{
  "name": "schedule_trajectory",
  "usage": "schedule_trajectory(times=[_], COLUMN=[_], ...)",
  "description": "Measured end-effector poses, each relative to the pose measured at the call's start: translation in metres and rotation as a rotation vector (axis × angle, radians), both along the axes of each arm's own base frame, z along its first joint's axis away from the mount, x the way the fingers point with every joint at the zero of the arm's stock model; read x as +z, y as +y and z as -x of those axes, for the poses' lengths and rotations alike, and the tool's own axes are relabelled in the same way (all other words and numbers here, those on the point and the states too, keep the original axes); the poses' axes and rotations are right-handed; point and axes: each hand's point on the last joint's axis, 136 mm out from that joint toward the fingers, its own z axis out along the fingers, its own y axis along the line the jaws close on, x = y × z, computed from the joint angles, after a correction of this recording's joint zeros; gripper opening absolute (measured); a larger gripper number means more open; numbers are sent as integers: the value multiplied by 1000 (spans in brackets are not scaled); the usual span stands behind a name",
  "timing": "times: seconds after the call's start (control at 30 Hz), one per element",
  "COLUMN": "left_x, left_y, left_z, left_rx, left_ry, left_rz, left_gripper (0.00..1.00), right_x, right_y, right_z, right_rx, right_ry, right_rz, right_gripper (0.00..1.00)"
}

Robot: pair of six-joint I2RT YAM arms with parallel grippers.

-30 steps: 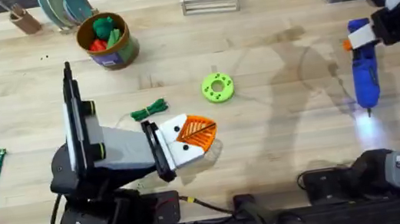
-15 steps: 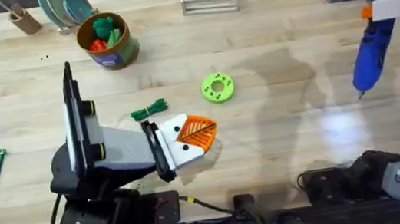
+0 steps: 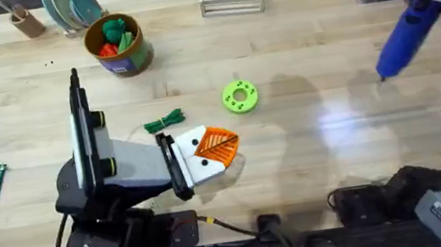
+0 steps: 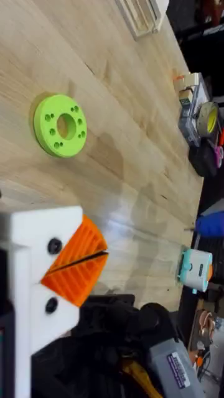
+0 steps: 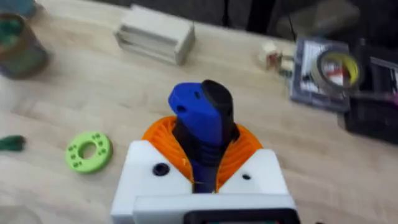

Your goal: Pick up the gripper from the table and insert it into the empty holder that is missing its gripper. Then pick up a screw, insert it into the mounting hole, and use the screwdriver to tighten it. Finally, clean up the table by picking up the vegetable and placing it into the bucket.

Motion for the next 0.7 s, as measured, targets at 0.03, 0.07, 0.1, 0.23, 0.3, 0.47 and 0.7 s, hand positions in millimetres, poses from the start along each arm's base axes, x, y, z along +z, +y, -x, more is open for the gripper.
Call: schedule_trajectory(times=[0.03, 0.07, 0.1, 0.23, 0.3, 0.47, 0.7], left_x=[0, 0, 0, 0, 0, 0, 0], left_y=[0, 0, 0, 0, 0, 0, 0], left_z=[0, 0, 0, 0, 0, 0, 0], left_rx=[0, 0, 0, 0, 0, 0, 0], left_ry=[0, 0, 0, 0, 0, 0, 0], left_rz=[0, 0, 0, 0, 0, 0, 0], left_gripper=[16, 16, 16, 16, 16, 16, 16], right_x=[5, 7, 10, 13, 15, 41, 68], right_y=[5, 8, 12, 26, 38, 79, 142], right_z=[-1, -2, -2, -9, -12, -11, 6], right_rx=[18, 33, 50, 112, 156, 327, 585], right_ry=[-46, -79, -111, -190, -215, -320, -423], right_rz=[-17, -34, -55, -143, -181, -213, -246], right_gripper=[142, 142, 141, 137, 136, 132, 126])
